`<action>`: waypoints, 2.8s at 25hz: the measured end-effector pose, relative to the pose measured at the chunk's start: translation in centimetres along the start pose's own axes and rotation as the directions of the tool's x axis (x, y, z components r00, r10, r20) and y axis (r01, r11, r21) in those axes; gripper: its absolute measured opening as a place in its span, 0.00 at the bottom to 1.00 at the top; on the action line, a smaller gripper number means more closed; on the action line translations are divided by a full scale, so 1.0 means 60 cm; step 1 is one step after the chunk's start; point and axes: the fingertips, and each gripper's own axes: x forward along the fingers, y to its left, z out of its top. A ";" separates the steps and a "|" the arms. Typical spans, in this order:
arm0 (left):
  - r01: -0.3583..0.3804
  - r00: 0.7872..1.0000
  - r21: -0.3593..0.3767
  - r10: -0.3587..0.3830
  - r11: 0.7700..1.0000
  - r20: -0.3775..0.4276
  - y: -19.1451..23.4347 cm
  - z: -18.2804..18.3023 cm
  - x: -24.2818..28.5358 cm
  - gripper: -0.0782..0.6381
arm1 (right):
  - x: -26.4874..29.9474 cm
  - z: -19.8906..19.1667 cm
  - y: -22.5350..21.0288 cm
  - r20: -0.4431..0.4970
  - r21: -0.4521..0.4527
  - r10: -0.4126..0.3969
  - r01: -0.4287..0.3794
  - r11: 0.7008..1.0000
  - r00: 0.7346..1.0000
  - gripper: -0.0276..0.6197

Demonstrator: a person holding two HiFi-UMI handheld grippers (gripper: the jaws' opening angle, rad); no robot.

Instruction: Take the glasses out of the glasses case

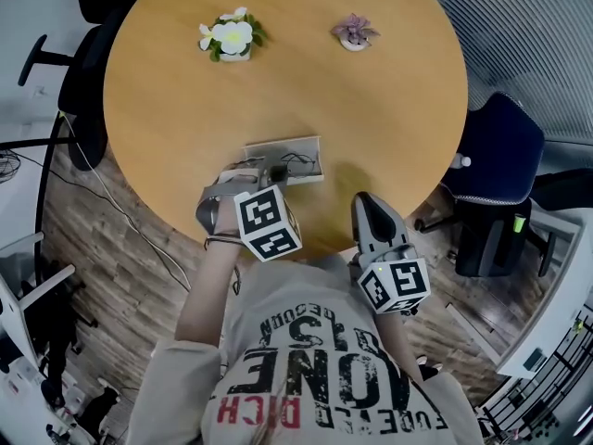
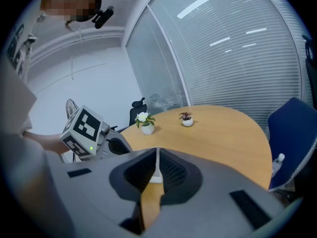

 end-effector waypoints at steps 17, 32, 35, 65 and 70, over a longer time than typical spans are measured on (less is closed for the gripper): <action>-0.145 0.977 -0.108 0.160 0.983 0.139 0.010 -0.006 -0.117 0.13 | -0.002 0.015 0.059 0.035 -0.049 0.040 -0.038 0.998 0.999 0.09; -0.249 0.933 -0.160 0.281 0.955 0.226 0.022 -0.023 -0.207 0.13 | 0.007 0.029 0.120 0.081 -0.086 0.070 -0.063 0.994 0.994 0.09; -0.276 0.915 -0.191 0.318 0.942 0.247 0.030 -0.029 -0.227 0.13 | 0.010 0.035 0.132 0.094 -0.093 0.076 -0.068 0.993 0.993 0.09; -0.259 0.484 -0.799 0.789 0.543 0.380 -0.048 -0.033 -0.476 0.13 | -0.199 0.105 0.169 0.231 -0.217 0.204 -0.154 0.964 0.951 0.09; -0.250 0.407 -0.832 0.834 0.495 0.373 -0.096 0.002 -0.510 0.13 | -0.257 0.096 0.154 0.245 -0.239 0.231 -0.172 0.956 0.941 0.09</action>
